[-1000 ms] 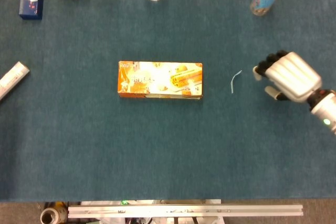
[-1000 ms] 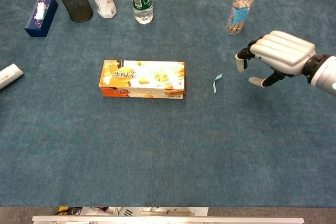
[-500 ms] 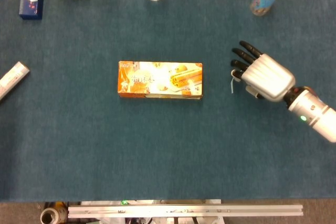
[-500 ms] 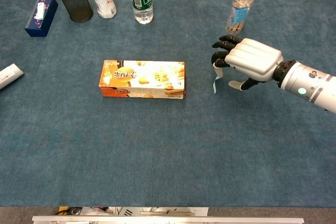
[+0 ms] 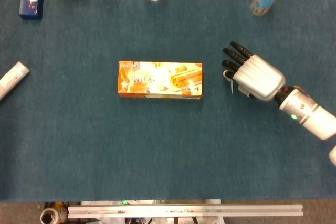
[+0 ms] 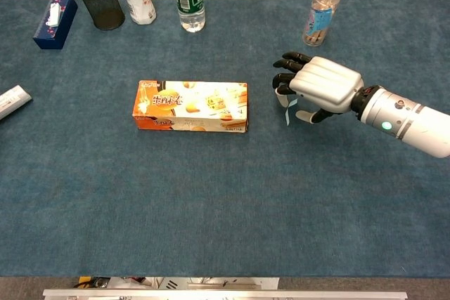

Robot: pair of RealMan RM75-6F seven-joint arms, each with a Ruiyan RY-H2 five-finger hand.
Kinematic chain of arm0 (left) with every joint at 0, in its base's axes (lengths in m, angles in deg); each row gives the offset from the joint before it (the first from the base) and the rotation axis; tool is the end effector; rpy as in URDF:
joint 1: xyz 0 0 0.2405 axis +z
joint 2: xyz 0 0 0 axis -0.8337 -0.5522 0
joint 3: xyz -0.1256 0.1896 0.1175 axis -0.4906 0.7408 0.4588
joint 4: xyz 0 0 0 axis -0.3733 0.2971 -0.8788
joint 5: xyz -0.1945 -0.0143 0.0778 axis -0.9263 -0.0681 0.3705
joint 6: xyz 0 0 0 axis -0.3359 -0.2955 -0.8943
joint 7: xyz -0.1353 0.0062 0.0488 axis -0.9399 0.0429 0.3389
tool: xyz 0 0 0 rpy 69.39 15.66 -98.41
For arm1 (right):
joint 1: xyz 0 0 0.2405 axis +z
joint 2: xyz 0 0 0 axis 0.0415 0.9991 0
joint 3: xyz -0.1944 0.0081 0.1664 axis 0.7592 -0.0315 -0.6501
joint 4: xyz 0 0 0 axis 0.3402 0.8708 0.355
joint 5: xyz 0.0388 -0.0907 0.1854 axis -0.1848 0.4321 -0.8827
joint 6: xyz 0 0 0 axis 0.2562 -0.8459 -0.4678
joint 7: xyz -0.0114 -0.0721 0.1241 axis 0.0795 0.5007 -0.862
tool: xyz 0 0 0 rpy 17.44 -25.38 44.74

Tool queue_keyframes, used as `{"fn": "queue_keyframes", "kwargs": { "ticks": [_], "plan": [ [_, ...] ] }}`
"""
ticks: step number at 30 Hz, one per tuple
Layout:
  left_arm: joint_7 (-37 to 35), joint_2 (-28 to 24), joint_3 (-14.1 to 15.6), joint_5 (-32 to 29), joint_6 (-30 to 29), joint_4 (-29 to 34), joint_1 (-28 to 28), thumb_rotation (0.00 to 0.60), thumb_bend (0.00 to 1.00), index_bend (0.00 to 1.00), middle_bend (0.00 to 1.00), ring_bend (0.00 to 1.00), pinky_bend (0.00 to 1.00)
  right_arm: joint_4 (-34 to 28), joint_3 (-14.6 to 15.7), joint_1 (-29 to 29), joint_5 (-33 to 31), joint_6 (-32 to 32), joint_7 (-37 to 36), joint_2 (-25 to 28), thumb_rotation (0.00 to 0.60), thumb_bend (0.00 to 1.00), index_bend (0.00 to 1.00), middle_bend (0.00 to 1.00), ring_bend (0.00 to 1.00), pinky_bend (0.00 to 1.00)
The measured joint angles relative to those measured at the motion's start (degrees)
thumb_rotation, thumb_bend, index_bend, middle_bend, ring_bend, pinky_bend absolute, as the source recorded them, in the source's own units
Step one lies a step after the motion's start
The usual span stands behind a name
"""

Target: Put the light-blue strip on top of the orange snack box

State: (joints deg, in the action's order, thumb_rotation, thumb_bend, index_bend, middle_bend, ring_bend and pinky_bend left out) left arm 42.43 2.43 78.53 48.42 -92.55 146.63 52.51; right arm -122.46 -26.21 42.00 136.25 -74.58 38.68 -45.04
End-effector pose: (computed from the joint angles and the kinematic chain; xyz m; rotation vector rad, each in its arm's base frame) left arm -0.3204 0.1765 0.1598 -1.3636 -0.8270 -0.7813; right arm -0.2117 -0.3228 -0.0446 2.2540 -0.4009 0.8303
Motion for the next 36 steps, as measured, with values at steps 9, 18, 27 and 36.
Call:
{"fn": "queue_keyframes", "kwargs": {
  "ticks": [9, 18, 27, 36],
  "plan": [
    [-0.3, 0.2, -0.1, 0.0, -0.1, -0.4, 0.1, 0.600, 0.17, 0.18, 0.24, 0.25, 0.18, 2.3, 1.0, 1.0, -0.6, 0.9, -0.3, -1.4, 0.600, 0.29, 0.47, 0.27, 0.07, 0.00],
    [-0.6, 0.2, 0.0, 0.0, -0.4, -0.6, 0.3, 0.600, 0.17, 0.18, 0.24, 0.25, 0.18, 4.4, 1.5, 1.8, -1.4, 1.5, -0.5, -3.4, 0.600, 0.36, 0.50, 0.27, 0.07, 0.00],
    [-0.9, 0.2, 0.1, -0.1, -0.2, -0.9, 0.4, 0.600, 0.17, 0.18, 0.24, 0.25, 0.18, 5.9, 1.9, 1.9, -1.7, 0.8, -1.0, -4.5, 0.600, 0.39, 0.54, 0.27, 0.07, 0.00],
    [-1.5, 0.3, 0.1, 0.1, -0.4, -1.3, 0.6, 0.600, 0.17, 0.18, 0.24, 0.25, 0.18, 6.3, 2.6, 1.7, -2.0, 0.5, -0.6, -4.8, 0.600, 0.40, 0.57, 0.27, 0.07, 0.00]
  ]
}}
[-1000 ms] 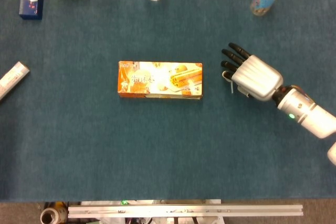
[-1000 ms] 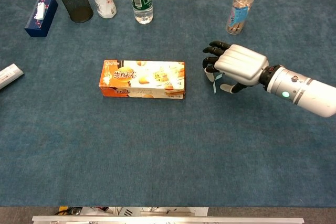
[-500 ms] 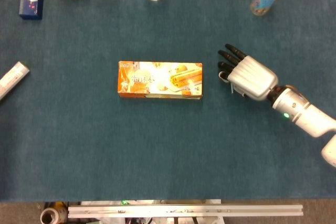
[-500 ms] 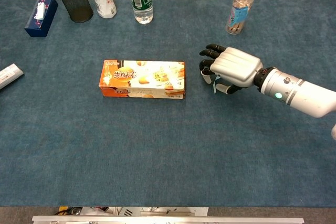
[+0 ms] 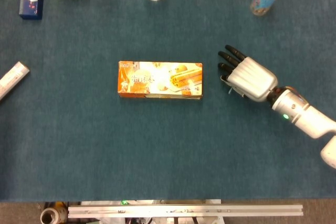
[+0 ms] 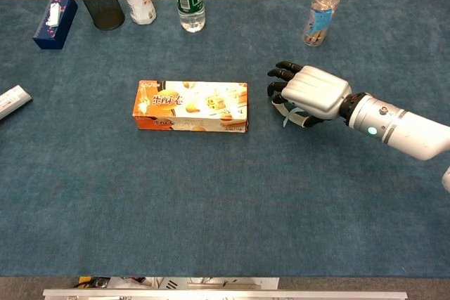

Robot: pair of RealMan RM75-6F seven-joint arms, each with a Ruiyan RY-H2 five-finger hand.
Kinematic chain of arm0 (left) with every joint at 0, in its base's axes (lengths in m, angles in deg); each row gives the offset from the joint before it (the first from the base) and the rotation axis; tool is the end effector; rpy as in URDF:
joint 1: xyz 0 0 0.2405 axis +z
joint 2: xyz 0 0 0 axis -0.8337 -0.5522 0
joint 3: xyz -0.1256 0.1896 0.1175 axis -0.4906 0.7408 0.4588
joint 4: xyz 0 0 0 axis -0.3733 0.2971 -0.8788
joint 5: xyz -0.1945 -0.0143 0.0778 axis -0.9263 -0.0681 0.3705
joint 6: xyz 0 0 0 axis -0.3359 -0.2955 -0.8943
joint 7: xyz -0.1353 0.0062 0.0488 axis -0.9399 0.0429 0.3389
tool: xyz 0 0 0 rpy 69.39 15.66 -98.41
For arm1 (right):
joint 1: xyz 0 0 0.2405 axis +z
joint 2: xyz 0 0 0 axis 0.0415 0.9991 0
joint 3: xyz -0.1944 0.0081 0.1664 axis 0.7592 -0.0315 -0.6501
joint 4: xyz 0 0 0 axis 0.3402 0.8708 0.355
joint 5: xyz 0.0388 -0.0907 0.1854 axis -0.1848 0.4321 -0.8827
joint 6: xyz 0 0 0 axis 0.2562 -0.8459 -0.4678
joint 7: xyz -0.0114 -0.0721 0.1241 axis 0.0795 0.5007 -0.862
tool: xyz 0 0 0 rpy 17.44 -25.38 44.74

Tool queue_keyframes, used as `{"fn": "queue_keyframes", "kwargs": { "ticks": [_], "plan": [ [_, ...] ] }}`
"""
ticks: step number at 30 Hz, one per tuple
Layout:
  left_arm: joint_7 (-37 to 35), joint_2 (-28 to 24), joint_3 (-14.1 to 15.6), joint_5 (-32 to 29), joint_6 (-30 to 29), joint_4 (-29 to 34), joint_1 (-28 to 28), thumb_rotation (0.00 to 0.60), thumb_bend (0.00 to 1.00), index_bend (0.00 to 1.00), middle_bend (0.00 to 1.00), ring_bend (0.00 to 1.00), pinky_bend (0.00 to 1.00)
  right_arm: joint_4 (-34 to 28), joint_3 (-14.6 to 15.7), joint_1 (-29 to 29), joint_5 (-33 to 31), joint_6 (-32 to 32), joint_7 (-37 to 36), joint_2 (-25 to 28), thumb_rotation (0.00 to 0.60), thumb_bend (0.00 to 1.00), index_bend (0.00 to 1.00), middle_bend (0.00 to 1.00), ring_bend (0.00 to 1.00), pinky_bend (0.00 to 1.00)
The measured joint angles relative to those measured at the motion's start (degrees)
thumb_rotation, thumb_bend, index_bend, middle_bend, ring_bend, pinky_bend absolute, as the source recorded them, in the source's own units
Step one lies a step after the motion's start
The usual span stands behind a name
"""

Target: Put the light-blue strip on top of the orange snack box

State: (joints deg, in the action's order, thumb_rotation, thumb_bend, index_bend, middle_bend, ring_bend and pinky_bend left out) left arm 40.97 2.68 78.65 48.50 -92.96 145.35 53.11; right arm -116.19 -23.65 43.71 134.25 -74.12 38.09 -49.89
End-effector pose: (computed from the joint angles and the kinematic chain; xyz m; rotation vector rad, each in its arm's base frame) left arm -0.3258 0.1729 0.1612 -1.3515 -0.8335 -0.7829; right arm -0.2139 -0.3261 -0.0667 2.2770 -0.3897 0.7887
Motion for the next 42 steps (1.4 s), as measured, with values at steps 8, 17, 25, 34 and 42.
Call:
{"fn": "queue_keyframes", "kwargs": {
  "ticks": [8, 17, 25, 34, 42],
  "plan": [
    [-0.2, -0.2, 0.0, 0.0, -0.3, -0.1, 0.3, 0.600, 0.17, 0.18, 0.24, 0.25, 0.18, -1.8, -0.6, 0.1, -0.2, -1.7, -0.5, 1.3, 0.600, 0.40, 0.58, 0.28, 0.07, 0.00],
    [0.3, -0.4, 0.2, 0.7, -0.4, 0.6, 0.3, 0.600, 0.17, 0.18, 0.24, 0.25, 0.18, -14.0, -3.9, 2.6, -1.9, -1.4, -1.9, 6.8, 0.600, 0.40, 0.58, 0.28, 0.07, 0.00],
    [0.5, -0.9, 0.6, 1.2, -1.1, 1.6, 0.8, 0.600, 0.17, 0.18, 0.24, 0.25, 0.18, -22.5, -9.3, 7.3, -8.6, 6.1, -1.3, 8.6, 0.600, 0.40, 0.58, 0.28, 0.07, 0.00],
    [0.4, -1.3, 0.9, 0.9, -1.1, 1.7, 1.2, 0.600, 0.17, 0.18, 0.24, 0.25, 0.18, -21.9, -11.6, 10.6, -12.9, 11.2, 1.3, 4.2, 0.600, 0.40, 0.58, 0.28, 0.07, 0.00],
    [0.2, -1.5, 1.0, 0.7, -0.7, 1.6, 1.3, 0.600, 0.17, 0.18, 0.24, 0.25, 0.18, -21.0, -13.0, 12.8, -15.4, 13.4, 2.0, 1.5, 0.600, 0.40, 0.58, 0.28, 0.07, 0.00]
  ]
}}
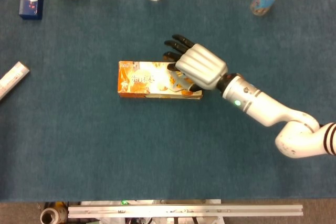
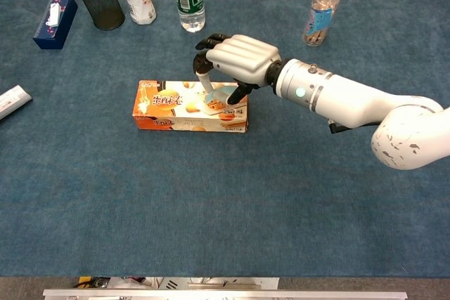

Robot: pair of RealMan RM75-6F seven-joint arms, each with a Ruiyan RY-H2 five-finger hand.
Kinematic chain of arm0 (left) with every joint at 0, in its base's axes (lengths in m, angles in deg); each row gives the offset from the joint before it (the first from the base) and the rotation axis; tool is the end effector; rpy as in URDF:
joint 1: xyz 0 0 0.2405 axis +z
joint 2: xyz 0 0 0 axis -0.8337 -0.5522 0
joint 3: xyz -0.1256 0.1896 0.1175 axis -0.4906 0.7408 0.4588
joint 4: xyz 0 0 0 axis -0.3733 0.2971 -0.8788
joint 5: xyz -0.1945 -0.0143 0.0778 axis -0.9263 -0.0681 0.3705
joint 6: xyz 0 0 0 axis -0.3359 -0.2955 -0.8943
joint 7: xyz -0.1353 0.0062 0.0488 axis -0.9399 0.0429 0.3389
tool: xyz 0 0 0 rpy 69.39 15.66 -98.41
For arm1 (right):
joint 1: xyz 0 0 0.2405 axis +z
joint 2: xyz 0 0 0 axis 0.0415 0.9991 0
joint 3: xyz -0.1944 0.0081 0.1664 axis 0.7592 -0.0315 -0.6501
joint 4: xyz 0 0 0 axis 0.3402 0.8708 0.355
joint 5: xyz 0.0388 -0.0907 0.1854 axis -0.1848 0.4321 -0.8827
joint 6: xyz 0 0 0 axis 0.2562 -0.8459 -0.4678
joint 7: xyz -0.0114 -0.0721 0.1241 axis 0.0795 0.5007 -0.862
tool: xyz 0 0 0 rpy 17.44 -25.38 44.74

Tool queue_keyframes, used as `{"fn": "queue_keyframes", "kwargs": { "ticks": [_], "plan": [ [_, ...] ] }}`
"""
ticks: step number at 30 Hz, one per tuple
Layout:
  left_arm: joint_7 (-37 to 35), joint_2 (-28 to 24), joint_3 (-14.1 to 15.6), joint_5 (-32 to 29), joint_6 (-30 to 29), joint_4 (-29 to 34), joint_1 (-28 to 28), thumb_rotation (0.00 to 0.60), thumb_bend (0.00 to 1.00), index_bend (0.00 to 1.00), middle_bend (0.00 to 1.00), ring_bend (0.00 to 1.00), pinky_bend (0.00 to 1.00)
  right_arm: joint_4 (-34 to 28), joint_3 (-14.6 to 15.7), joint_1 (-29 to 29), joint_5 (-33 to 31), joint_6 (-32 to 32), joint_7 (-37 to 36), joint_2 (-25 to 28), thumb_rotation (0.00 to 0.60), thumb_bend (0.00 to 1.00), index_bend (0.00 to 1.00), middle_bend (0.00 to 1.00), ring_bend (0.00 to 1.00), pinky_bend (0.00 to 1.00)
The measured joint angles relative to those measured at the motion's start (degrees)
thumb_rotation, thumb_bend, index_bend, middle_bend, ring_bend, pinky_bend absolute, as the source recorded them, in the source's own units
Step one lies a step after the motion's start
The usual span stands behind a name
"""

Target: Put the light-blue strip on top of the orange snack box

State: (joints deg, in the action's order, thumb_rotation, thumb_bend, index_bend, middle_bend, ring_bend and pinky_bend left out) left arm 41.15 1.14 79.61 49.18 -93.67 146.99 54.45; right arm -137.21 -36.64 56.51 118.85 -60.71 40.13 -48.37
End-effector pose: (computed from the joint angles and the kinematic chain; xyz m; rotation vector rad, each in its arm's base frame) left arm -0.3253 0.1618 0.1658 -1.3539 -0.8437 -0.7663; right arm -0.0717 -0.3460 -0.0806 2.2885 -0.7308 1.0495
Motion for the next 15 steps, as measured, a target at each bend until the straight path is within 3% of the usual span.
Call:
{"fn": "queue_keyframes", "kwargs": {
  "ticks": [8, 15],
  "plan": [
    [-0.7, -0.2, -0.1, 0.0, -0.4, -0.4, 0.3, 0.600, 0.17, 0.18, 0.24, 0.25, 0.18, 0.9, -0.3, 1.1, -2.1, 1.8, 0.3, -1.5, 0.600, 0.39, 0.58, 0.28, 0.07, 0.00],
    [-1.1, -0.2, -0.2, 0.2, -0.3, -0.7, 0.2, 0.600, 0.17, 0.18, 0.24, 0.25, 0.18, 1.7, -1.3, 1.7, -4.6, 2.1, 2.4, -2.8, 0.600, 0.28, 0.50, 0.28, 0.07, 0.00]
  ]
}}
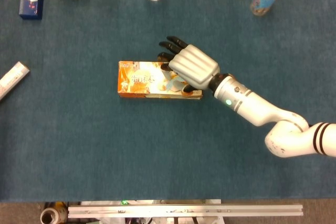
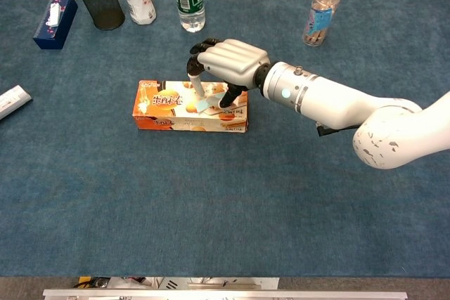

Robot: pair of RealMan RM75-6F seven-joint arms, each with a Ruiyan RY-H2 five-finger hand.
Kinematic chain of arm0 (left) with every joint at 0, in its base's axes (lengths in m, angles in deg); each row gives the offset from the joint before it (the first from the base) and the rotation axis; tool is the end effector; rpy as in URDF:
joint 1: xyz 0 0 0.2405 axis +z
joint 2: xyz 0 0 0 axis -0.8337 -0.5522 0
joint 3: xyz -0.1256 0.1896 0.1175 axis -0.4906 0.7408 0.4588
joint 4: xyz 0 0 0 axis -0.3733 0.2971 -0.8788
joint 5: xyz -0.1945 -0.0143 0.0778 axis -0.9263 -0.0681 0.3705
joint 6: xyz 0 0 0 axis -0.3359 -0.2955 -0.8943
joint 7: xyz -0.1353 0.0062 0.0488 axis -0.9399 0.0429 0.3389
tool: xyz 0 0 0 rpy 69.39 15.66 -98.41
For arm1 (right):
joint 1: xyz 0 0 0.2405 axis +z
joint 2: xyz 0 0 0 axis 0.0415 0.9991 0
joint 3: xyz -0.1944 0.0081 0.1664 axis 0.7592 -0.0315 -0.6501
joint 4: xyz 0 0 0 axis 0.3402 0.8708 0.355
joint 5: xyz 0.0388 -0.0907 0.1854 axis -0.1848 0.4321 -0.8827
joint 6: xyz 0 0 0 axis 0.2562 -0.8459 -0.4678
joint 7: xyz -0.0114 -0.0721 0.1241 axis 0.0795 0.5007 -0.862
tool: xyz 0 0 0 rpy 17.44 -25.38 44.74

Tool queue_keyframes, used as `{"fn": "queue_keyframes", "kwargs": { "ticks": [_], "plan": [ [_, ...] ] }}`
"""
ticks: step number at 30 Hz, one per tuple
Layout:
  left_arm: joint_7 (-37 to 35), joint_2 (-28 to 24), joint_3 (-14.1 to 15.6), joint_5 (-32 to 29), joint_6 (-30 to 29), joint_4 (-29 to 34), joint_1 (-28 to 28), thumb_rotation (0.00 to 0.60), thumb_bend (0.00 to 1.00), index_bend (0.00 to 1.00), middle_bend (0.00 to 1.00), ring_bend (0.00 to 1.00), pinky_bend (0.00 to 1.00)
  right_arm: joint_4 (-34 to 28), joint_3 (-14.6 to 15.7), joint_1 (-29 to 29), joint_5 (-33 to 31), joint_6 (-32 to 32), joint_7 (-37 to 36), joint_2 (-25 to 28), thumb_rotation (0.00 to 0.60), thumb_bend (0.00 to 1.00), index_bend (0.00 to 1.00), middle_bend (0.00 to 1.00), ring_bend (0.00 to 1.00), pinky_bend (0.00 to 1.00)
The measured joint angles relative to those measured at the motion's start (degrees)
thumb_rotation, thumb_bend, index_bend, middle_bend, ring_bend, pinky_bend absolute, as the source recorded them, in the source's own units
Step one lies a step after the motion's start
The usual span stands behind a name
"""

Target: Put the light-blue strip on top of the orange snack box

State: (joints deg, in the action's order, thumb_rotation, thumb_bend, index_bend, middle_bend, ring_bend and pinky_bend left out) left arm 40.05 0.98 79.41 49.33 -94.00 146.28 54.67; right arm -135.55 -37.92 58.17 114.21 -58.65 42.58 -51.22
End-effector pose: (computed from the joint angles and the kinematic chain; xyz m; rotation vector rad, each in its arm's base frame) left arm -0.3275 0.1614 0.1691 -1.3460 -0.8403 -0.7740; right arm -0.0614 -0.3492 -0.0947 2.2772 -0.7785 1.0251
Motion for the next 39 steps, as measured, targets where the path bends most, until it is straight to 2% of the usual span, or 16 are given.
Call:
{"fn": "queue_keyframes", "kwargs": {
  "ticks": [4, 11, 21, 24, 26, 29, 31, 33, 39],
  "plan": [
    [-0.1, -0.1, -0.1, 0.0, 0.1, 0.0, 0.0, 0.600, 0.17, 0.18, 0.24, 0.25, 0.18, 0.4, -0.7, 0.4, -1.6, 0.1, 1.3, -0.6, 0.600, 0.23, 0.45, 0.27, 0.07, 0.00],
    [-0.3, -0.1, -0.1, 0.0, -0.2, -0.1, 0.1, 0.600, 0.17, 0.18, 0.24, 0.25, 0.18, 0.8, -1.5, 0.4, -3.3, -0.9, 2.8, -1.3, 0.600, 0.23, 0.43, 0.26, 0.07, 0.00],
    [-1.1, -0.3, -0.2, 1.1, -0.2, -1.2, -0.3, 0.600, 0.17, 0.19, 0.26, 0.25, 0.18, -4.1, -1.4, -2.1, -2.8, -6.2, 4.7, 3.2, 0.600, 0.23, 0.43, 0.26, 0.07, 0.00],
    [-1.1, -0.8, -0.3, 2.2, 0.0, -1.5, -1.0, 0.600, 0.17, 0.19, 0.30, 0.30, 0.21, -6.4, -1.5, -3.5, -3.1, -8.8, 6.5, 5.1, 0.600, 0.26, 0.43, 0.27, 0.11, 0.03],
    [-1.3, -1.1, -0.4, 2.9, 0.4, -1.7, -1.7, 0.600, 0.17, 0.19, 0.33, 0.35, 0.27, -8.3, -1.6, -4.4, -3.4, -10.4, 7.7, 6.5, 0.600, 0.27, 0.43, 0.29, 0.15, 0.11],
    [-1.6, -1.8, -0.4, 3.9, 1.5, -1.6, -2.8, 0.600, 0.17, 0.20, 0.43, 0.46, 0.40, -11.7, -1.6, -6.0, -3.9, -12.5, 9.5, 9.2, 0.600, 0.35, 0.43, 0.36, 0.29, 0.36],
    [-1.6, -2.3, -0.4, 4.6, 2.3, -1.4, -3.6, 0.600, 0.17, 0.20, 0.48, 0.50, 0.46, -14.0, -1.4, -6.7, -4.2, -12.8, 10.2, 11.1, 0.600, 0.47, 0.45, 0.46, 0.44, 0.56],
    [-1.5, -2.5, -0.3, 5.4, 2.7, -1.1, -4.2, 0.600, 0.17, 0.20, 0.51, 0.53, 0.50, -15.6, -0.8, -7.0, -4.1, -12.4, 10.8, 12.7, 0.600, 0.60, 0.47, 0.61, 0.63, 0.77],
    [-1.7, -2.9, -0.1, 5.9, 3.3, -0.8, -5.0, 0.600, 0.17, 0.20, 0.62, 0.60, 0.54, -17.0, 1.3, -7.1, -3.4, -10.3, 13.0, 14.4, 0.600, 0.84, 0.48, 0.86, 0.88, 0.98]
  ]
}}
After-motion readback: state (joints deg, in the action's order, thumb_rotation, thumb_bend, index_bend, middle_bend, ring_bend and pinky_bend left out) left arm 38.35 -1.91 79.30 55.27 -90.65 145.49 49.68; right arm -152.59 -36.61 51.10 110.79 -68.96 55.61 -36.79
